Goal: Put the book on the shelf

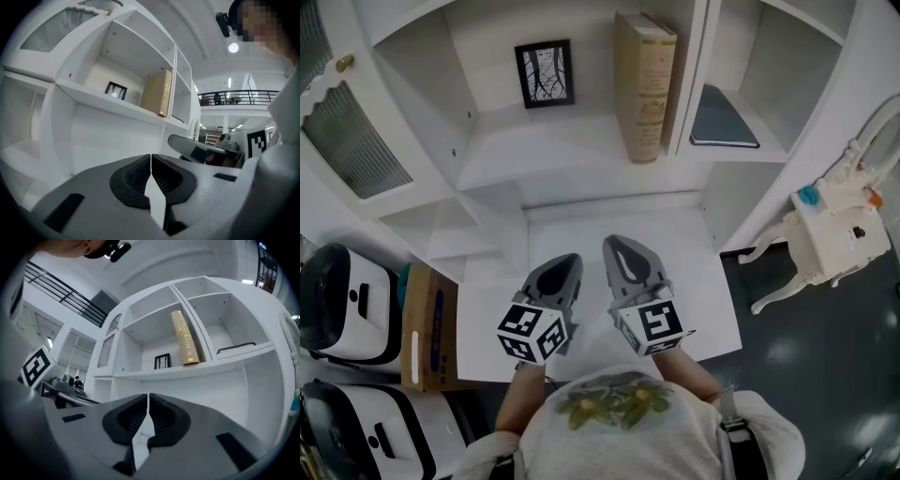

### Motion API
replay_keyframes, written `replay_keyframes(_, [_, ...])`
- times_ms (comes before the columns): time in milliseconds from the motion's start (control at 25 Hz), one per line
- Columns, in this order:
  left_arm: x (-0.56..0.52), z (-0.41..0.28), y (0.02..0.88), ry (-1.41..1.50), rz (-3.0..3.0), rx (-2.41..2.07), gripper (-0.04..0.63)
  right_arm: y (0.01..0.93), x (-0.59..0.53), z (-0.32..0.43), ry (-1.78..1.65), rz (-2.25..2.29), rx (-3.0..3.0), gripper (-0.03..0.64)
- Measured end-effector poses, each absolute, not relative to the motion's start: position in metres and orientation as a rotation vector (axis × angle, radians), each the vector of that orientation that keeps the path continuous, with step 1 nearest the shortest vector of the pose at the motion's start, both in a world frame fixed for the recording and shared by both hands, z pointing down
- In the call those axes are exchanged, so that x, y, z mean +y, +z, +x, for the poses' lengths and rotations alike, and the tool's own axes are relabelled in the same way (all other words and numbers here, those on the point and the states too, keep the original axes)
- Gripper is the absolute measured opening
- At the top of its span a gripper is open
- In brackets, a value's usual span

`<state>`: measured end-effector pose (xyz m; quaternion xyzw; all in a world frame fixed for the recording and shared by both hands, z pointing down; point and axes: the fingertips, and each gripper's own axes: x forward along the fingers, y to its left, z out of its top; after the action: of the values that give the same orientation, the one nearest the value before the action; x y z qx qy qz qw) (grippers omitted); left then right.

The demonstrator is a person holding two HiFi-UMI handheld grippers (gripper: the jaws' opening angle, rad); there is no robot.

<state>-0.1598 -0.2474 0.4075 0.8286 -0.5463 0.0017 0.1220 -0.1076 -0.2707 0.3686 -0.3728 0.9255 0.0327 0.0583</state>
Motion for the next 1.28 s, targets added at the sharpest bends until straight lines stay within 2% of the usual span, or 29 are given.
replay_keyframes(1280, [-0.184,-0.149,0.413,-0.009,2.409,-1.586,0.032,0.389,-0.202,-0.107,0.05,-1.09,2.888,0.037])
